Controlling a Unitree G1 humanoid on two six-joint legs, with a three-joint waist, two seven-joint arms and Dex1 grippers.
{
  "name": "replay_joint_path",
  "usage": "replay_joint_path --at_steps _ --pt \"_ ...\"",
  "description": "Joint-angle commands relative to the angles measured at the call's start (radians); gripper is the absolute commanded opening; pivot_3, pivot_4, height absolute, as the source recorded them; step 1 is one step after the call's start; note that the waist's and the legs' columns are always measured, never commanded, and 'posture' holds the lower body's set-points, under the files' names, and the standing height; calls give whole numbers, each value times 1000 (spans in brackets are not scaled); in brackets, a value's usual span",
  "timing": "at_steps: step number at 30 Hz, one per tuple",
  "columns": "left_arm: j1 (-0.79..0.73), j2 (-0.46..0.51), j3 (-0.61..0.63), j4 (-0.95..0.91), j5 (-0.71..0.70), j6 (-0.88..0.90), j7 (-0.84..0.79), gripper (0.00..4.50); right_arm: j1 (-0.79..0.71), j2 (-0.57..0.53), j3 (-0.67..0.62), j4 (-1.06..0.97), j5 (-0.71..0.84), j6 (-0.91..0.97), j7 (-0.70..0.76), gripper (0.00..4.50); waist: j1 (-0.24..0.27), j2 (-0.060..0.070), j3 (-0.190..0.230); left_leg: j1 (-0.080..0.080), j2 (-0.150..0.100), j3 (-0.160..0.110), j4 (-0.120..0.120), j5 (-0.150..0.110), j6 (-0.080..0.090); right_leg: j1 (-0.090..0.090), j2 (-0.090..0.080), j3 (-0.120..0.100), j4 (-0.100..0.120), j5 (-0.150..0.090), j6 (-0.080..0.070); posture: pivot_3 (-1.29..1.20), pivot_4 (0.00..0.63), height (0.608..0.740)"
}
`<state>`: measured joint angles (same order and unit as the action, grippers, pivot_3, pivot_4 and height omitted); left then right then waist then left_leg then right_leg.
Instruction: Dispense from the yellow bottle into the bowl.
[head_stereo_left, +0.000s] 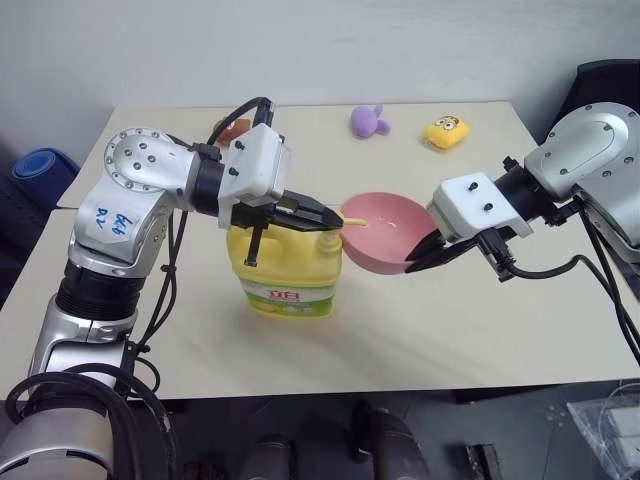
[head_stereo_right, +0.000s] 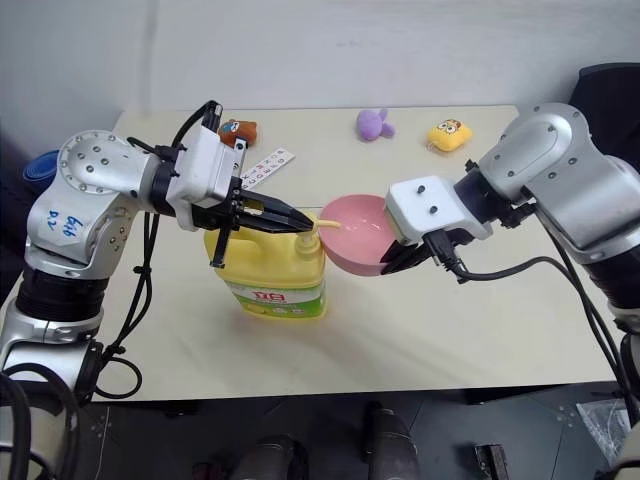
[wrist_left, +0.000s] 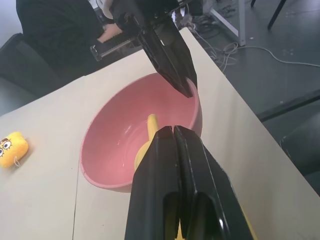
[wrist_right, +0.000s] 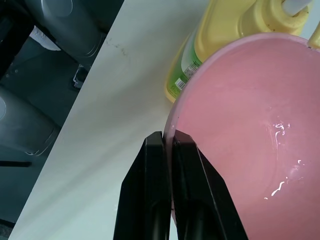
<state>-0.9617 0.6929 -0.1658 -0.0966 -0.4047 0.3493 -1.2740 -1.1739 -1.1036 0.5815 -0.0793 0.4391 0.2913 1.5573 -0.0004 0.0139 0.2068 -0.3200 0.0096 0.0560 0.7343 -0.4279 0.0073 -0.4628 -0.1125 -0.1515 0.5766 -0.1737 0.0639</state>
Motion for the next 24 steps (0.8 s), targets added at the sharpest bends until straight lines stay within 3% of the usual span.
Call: replay_joint_path --at_steps 1,8,24 --pt "-6 -12 0 30 8 43 13 64 -35 2 -12 -19 10 -31 57 0 0 0 0 0 0 0 0 0 0 0 0 0 0 0 0 0 150 740" --pt "-58 -44 104 1 -124 216 77 64 -29 -2 -4 3 -1 -57 57 0 -1 0 0 -2 1 0 0 0 0 -2 1 0 -1 0 0 0 150 740" --pt "-31 2 -23 33 50 35 -25 64 -42 -3 4 6 -16 -96 57 0 0 0 0 -2 1 0 0 0 -1 -2 2 -1 -2 0 0 0 150 740"
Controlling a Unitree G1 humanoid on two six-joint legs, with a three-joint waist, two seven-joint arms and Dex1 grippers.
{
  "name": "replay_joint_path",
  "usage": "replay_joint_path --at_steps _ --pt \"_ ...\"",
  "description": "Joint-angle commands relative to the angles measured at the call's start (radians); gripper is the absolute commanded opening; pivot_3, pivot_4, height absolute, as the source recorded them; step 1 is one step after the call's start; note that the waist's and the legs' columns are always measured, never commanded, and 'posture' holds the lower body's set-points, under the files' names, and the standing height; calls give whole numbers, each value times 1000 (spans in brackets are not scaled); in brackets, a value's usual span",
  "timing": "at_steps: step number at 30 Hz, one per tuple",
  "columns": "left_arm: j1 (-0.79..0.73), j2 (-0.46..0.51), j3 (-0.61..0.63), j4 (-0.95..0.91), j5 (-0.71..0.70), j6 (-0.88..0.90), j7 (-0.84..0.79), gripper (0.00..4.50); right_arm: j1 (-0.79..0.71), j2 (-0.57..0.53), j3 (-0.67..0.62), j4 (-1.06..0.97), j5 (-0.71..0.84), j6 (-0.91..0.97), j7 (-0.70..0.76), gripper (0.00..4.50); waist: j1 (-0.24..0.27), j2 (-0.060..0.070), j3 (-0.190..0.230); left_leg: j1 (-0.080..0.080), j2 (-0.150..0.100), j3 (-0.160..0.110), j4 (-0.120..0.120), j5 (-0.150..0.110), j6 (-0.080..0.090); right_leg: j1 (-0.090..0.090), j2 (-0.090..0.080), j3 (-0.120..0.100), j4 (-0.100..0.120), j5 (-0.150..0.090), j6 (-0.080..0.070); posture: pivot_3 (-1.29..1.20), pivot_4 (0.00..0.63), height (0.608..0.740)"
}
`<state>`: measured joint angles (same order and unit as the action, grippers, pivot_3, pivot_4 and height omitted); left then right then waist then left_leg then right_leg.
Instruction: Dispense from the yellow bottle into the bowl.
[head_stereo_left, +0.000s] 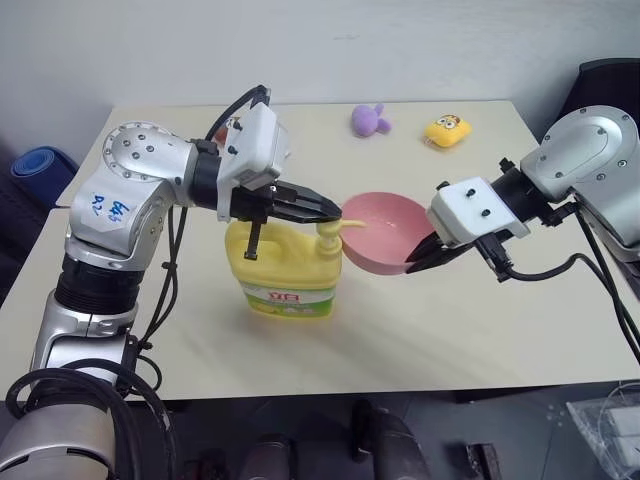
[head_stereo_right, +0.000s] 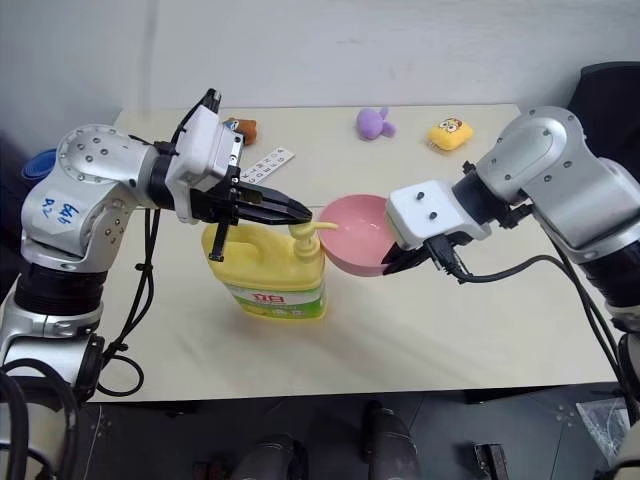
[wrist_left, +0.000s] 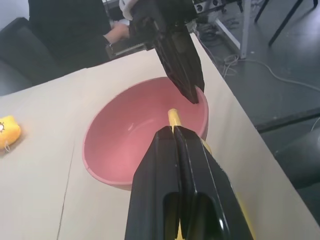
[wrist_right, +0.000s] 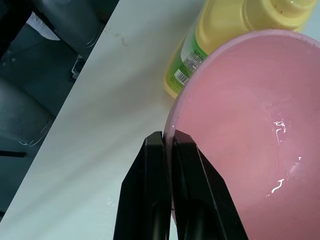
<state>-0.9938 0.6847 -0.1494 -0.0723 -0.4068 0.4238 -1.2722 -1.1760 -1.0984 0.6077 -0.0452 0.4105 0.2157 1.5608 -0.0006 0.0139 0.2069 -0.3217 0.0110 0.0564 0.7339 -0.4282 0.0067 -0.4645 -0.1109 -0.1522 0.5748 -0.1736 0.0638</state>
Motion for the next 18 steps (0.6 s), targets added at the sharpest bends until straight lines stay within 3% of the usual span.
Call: replay_joint_path --at_steps 1,18 --pt "1 10 -42 14 58 -49 -31 64 -40 -8 -24 -30 12 -19 54 0 0 0 0 0 0 0 0 0 0 0 0 0 0 0 0 0 150 740" --pt "53 29 -111 59 137 -190 -123 64 -69 -4 -31 -43 15 -13 54 0 0 0 0 3 0 4 0 0 0 1 1 4 2 0 -1 0 150 740"
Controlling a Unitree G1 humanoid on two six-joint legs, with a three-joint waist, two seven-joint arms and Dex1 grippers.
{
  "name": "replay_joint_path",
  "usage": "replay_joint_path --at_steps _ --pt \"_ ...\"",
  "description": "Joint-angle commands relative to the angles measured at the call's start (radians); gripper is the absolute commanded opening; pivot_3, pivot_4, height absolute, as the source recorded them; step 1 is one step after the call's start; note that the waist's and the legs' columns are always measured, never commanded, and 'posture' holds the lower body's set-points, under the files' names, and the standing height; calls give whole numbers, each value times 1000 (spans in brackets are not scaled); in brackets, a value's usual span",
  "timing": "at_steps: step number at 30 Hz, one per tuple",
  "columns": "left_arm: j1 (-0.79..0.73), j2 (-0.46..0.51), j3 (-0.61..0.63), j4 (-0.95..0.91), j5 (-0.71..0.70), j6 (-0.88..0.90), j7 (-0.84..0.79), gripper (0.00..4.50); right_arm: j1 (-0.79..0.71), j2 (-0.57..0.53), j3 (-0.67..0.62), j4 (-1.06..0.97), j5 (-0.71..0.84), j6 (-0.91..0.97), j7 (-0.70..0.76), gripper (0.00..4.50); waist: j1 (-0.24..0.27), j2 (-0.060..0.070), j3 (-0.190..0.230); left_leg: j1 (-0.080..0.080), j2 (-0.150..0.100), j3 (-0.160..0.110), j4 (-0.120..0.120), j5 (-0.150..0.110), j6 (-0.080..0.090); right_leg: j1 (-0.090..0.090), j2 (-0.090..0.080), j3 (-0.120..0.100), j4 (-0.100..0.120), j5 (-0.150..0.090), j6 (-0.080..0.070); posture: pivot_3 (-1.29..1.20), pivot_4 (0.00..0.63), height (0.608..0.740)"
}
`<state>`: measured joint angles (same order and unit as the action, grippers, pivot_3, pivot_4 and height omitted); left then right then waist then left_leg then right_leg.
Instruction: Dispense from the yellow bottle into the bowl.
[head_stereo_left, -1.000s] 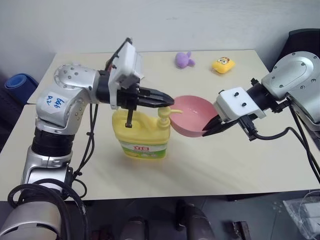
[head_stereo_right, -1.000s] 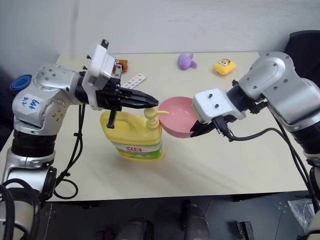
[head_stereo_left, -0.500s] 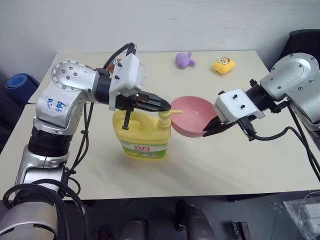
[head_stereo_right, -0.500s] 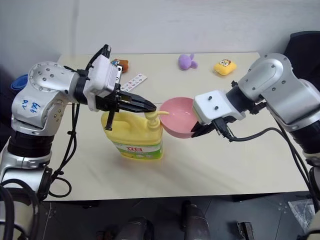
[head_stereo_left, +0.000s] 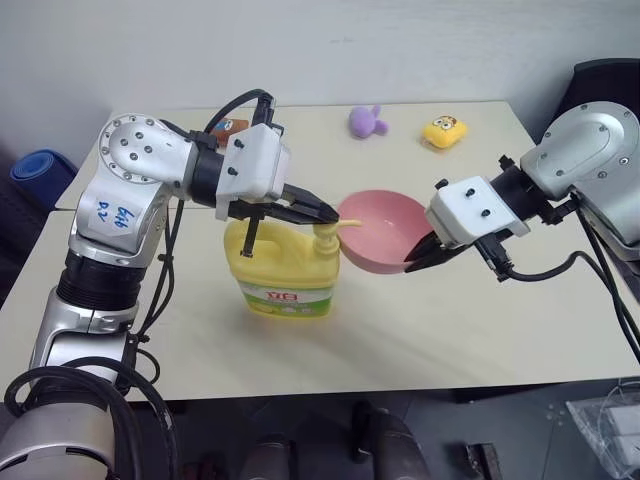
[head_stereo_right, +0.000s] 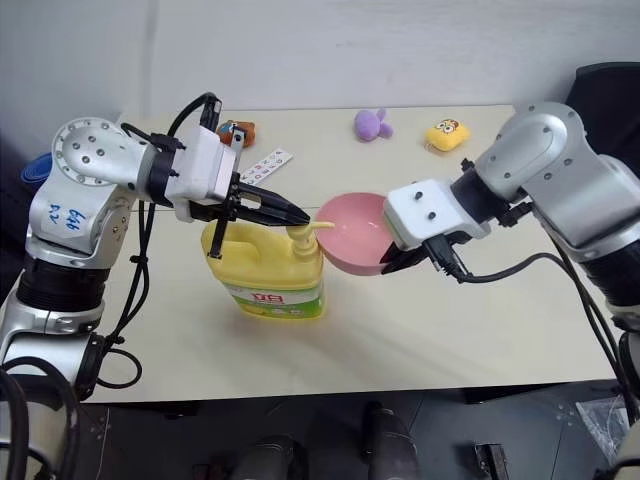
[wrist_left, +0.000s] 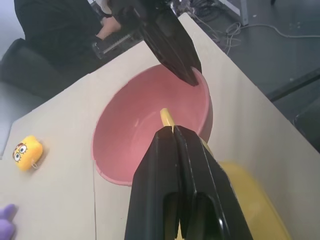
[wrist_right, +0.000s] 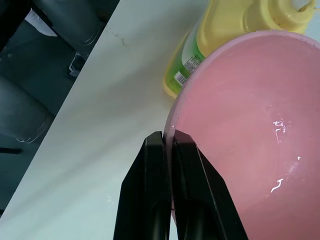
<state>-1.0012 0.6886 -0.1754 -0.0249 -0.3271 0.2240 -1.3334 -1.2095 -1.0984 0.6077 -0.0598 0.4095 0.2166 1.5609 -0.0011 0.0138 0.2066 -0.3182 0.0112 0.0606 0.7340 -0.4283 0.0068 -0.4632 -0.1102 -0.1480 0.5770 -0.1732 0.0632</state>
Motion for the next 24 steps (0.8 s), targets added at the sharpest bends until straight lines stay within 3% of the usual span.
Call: replay_joint_path --at_steps 1,24 --pt "71 30 -88 5 58 6 -69 64 -37 -9 -27 -31 19 -18 54 0 0 0 0 0 0 0 0 0 0 1 0 0 0 0 0 0 150 740" --pt "105 13 -147 60 104 -66 -100 64 -101 -1 -7 -37 35 2 54 0 0 -1 -2 1 1 4 -2 0 0 1 2 6 1 0 0 0 150 740"
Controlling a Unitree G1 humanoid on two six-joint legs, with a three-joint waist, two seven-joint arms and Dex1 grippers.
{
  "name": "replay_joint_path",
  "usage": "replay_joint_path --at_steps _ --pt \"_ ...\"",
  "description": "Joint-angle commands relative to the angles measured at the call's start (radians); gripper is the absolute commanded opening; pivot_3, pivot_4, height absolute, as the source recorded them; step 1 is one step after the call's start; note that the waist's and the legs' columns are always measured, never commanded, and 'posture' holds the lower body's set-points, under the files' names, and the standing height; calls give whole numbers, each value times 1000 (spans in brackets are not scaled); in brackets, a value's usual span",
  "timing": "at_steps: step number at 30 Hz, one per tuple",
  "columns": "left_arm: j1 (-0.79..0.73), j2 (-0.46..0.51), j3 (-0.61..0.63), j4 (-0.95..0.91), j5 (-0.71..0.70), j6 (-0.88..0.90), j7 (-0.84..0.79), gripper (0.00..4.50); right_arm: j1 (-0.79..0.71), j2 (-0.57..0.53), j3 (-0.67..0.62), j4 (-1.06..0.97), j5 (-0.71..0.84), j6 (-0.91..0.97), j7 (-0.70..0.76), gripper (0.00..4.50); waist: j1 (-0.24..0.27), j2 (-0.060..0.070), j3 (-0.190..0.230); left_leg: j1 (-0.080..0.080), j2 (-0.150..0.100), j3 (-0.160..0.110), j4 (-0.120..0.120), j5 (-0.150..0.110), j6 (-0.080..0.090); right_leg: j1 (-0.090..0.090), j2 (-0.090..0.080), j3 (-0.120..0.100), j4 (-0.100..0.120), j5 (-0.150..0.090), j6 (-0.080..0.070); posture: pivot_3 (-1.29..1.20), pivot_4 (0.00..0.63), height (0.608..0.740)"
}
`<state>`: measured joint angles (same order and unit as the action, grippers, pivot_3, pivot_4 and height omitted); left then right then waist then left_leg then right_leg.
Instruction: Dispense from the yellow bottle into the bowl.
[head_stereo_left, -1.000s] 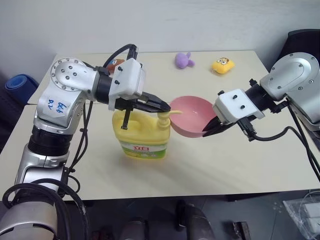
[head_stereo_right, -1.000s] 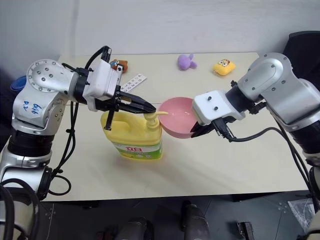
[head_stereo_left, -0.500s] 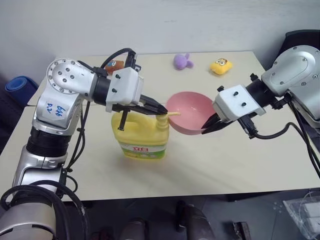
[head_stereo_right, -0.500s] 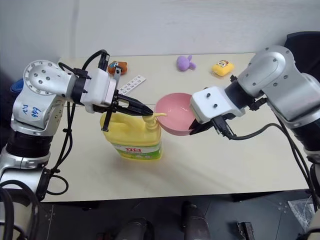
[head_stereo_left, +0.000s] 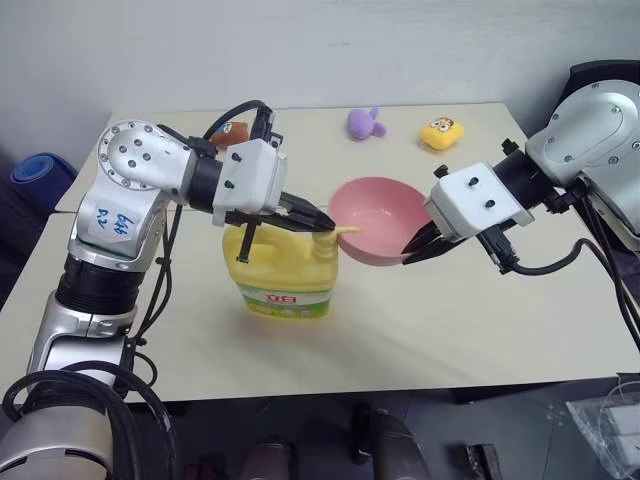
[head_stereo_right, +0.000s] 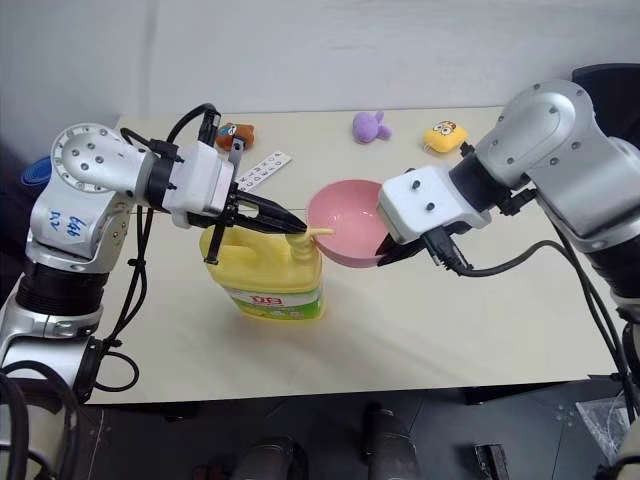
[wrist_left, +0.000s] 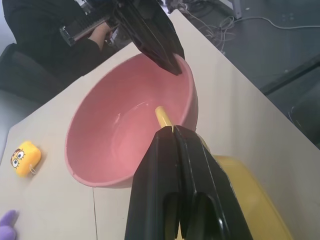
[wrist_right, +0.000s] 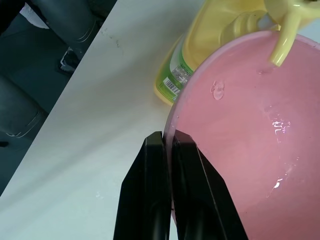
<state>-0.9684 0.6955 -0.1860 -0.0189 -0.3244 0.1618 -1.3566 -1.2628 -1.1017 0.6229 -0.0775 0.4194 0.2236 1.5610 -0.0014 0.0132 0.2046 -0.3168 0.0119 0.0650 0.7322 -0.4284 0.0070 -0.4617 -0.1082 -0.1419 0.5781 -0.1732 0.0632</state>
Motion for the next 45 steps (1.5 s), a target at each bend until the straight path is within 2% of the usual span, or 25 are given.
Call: replay_joint_path --at_steps 1,5,13,14,16,22,25,27,29,30,32,34,37,45 --pt "75 8 -139 59 106 -17 -81 64 -52 4 -22 -17 25 -4 53 0 0 0 0 0 0 0 0 0 0 0 0 0 0 0 0 0 150 740" --pt "56 -3 -126 82 93 -10 -72 64 -43 1 -32 -26 31 11 53 0 0 0 -3 0 0 0 0 0 0 0 0 0 0 0 0 0 150 740" --pt "-64 -48 13 90 -33 192 13 64 49 -5 -81 -66 20 21 53 0 1 -1 -3 -1 0 0 0 0 1 -1 1 1 0 0 0 0 150 740" --pt "-89 -46 49 86 -80 257 20 344 68 -5 -94 -73 17 25 53 0 1 -1 -3 -1 0 0 0 0 1 -1 2 1 -1 0 0 0 150 740" --pt "-120 -25 107 63 -161 370 19 629 102 -3 -119 -80 7 29 53 0 -1 -1 -2 -1 1 0 0 0 0 -4 3 1 -1 0 0 0 150 740" --pt "-161 60 245 -25 -331 623 68 2329 192 -2 -186 -96 -26 46 47 0 1 -2 -1 -6 3 1 0 -1 -1 -13 6 3 -1 1 0 0 150 740" --pt "-156 173 353 -62 -433 762 76 3235 281 2 -218 -100 -60 31 0 0 1 -3 -1 -11 3 3 1 -1 -1 -18 6 5 1 1 0 0 150 740" --pt "-55 333 456 -128 -501 854 14 3846 366 25 -236 -81 -116 6 -82 0 -7 -3 -1 -11 3 3 2 -1 -2 -18 6 5 1 1 0 0 150 740" --pt "77 451 536 -201 -525 883 -29 4442 426 49 -254 -63 -163 -7 -138 0 -14 -3 0 -9 3 3 -1 -1 -2 -20 6 7 2 0 -1 0 150 740" --pt "124 483 561 -224 -531 883 -33 4479 443 57 -263 -58 -177 -11 -150 0 -16 -3 0 -8 3 3 -2 -1 -2 -20 6 7 2 0 -1 0 150 740" --pt "292 546 690 -280 -509 894 -56 4479 487 85 -272 -26 -223 -36 -198 0 -16 -4 0 -8 3 3 0 -1 -3 -19 6 8 3 0 -1 0 150 740" --pt "457 567 839 -343 -499 931 -73 4479 532 115 -286 9 -251 -48 -244 0 -12 -4 0 -7 3 4 1 -1 -4 -18 7 9 4 -1 -2 0 150 740" --pt "614 563 988 -422 -511 972 -73 4479 585 146 -300 44 -282 -67 -282 0 -5 -7 0 -6 4 5 2 -1 -6 -17 8 9 6 -2 -4 0 150 740" --pt "903 534 1207 -554 -493 984 -95 4479 654 201 -286 147 -407 -205 -342 0 -9 -7 0 -5 5 7 -1 -1 -9 -19 11 10 7 -3 -6 0 150 740"
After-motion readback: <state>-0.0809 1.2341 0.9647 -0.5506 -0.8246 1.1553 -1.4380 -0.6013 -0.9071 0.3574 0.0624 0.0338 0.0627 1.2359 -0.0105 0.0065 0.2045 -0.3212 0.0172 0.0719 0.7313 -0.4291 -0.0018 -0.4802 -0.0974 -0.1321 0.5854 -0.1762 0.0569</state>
